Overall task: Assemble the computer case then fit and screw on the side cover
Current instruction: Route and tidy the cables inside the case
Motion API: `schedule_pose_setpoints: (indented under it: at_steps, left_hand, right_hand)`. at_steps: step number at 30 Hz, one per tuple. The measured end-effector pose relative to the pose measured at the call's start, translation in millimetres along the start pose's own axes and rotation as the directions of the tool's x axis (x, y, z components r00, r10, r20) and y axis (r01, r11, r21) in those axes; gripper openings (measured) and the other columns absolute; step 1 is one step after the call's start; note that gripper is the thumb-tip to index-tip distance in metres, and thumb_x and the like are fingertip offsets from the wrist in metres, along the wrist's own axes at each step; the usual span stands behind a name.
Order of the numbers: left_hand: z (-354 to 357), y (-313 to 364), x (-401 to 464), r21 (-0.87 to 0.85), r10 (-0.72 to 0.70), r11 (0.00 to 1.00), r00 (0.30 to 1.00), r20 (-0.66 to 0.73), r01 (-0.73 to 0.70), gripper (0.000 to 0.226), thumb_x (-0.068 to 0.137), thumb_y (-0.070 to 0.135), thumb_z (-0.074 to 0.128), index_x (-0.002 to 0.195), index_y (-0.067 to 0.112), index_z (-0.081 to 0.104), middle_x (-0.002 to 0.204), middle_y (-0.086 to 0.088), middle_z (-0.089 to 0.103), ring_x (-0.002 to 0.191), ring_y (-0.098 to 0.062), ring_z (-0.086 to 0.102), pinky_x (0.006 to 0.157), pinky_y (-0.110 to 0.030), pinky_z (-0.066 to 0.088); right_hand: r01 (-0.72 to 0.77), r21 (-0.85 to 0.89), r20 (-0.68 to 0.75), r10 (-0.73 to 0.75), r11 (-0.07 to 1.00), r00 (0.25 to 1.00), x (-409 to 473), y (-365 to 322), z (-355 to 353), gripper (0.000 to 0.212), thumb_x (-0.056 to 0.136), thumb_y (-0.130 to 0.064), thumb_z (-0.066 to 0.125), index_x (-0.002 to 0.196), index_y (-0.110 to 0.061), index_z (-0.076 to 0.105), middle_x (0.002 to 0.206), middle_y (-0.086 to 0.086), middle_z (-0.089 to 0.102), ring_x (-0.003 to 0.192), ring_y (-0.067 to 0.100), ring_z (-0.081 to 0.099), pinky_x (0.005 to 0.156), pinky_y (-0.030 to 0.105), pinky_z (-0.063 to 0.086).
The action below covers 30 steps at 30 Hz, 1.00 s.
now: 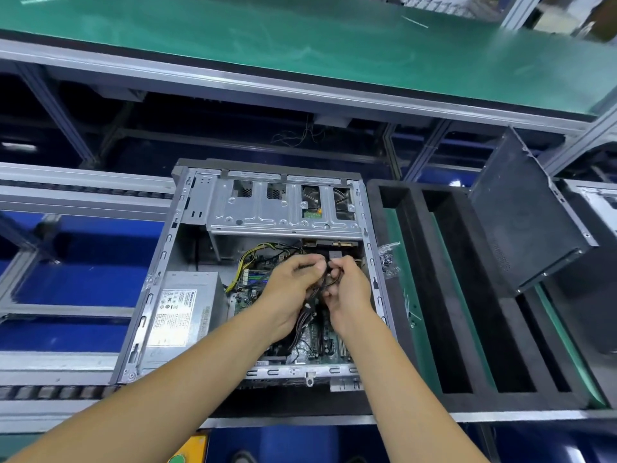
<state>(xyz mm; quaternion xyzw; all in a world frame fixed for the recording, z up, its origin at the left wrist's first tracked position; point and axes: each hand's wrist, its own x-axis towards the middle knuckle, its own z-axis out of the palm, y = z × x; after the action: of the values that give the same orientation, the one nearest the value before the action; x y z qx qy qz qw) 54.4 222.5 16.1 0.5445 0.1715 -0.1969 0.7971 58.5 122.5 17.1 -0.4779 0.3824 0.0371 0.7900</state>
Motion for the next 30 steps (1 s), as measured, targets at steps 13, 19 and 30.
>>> schedule_pose_setpoints:
  at_steps: [13,19,30]
  left_hand:
    - [41.3,-12.9,12.9,-0.021,0.095,0.994,0.949,-0.301,-0.106,0.020,0.094,0.009,0.070,0.103,0.012,0.054,0.086,-0.006,0.073,0.057,0.003,0.065,0.049,-0.011,0.047]
    - [49.5,-16.4,22.3,-0.109,0.156,0.973,0.927,-0.342,-0.204,0.028,0.093,0.004,0.070,0.103,0.009,0.044,0.091,-0.008,0.077,0.078,-0.010,0.074,0.053,-0.015,0.052]
    - [48.2,-18.7,27.5,-0.081,0.200,0.968,0.920,-0.338,-0.240,0.035,0.094,0.007,0.070,0.093,0.014,0.036,0.081,0.000,0.078,0.080,-0.007,0.075,0.064,-0.015,0.054]
  right_hand:
    - [-0.039,0.184,-0.065,0.051,0.982,0.997,1.2,-3.3,0.5,0.036,0.094,-0.029,0.063,0.060,-0.020,0.054,0.051,-0.006,0.054,0.037,0.006,0.047,0.039,0.017,0.039]
    - [-0.030,0.189,-0.090,0.047,0.982,0.995,7.7,-0.2,5.4,0.024,0.093,-0.027,0.063,0.070,-0.020,0.061,0.062,-0.011,0.059,0.056,0.009,0.053,0.053,0.023,0.043]
    - [-0.001,0.216,-0.086,0.020,0.976,0.996,9.9,0.6,9.9,0.030,0.095,-0.022,0.060,0.066,-0.017,0.053,0.061,-0.006,0.058,0.050,0.010,0.051,0.055,0.025,0.043]
